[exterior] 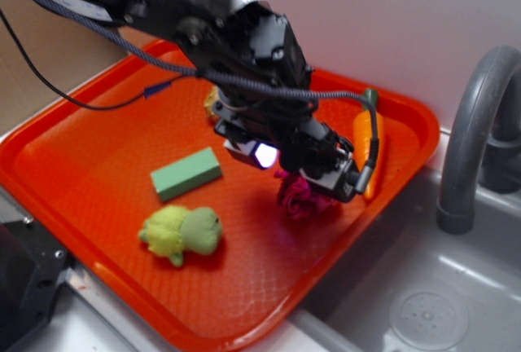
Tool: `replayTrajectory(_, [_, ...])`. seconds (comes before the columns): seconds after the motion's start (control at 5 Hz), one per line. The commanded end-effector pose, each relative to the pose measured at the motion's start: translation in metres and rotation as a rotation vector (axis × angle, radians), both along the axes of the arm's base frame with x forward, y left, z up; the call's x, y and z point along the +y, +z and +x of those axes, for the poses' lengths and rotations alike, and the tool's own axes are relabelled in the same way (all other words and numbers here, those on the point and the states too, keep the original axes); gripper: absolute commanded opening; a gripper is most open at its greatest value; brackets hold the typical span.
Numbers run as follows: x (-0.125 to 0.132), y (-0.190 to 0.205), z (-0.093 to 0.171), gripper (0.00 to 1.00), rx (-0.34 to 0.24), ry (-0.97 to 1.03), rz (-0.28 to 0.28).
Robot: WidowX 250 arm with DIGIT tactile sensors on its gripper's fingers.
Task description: Grab the red paper.
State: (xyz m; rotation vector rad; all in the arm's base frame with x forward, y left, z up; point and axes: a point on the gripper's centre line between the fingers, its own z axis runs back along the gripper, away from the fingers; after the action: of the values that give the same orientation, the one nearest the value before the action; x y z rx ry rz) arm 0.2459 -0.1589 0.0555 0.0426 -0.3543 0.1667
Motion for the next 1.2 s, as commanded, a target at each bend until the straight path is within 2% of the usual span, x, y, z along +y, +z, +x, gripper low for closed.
replayTrajectory(0.0, [0.014,-0.012,0.013,0.00,0.050,-0.001,-0.019])
replayTrajectory(0.2, [0.029,0.009,0.004,0.00,0.087,-0.038,0.007])
replayTrajectory(0.4, [0.044,0.054,0.002,0.00,0.168,-0.095,0.089])
replayTrajectory(0.6, [0.050,0.087,0.009,0.00,0.200,-0.093,0.104])
replayTrajectory(0.8, [0.057,0.110,0.013,0.00,0.157,-0.063,0.111])
replayTrajectory(1.0, [0.084,0.144,0.015,0.00,0.155,-0.006,0.088])
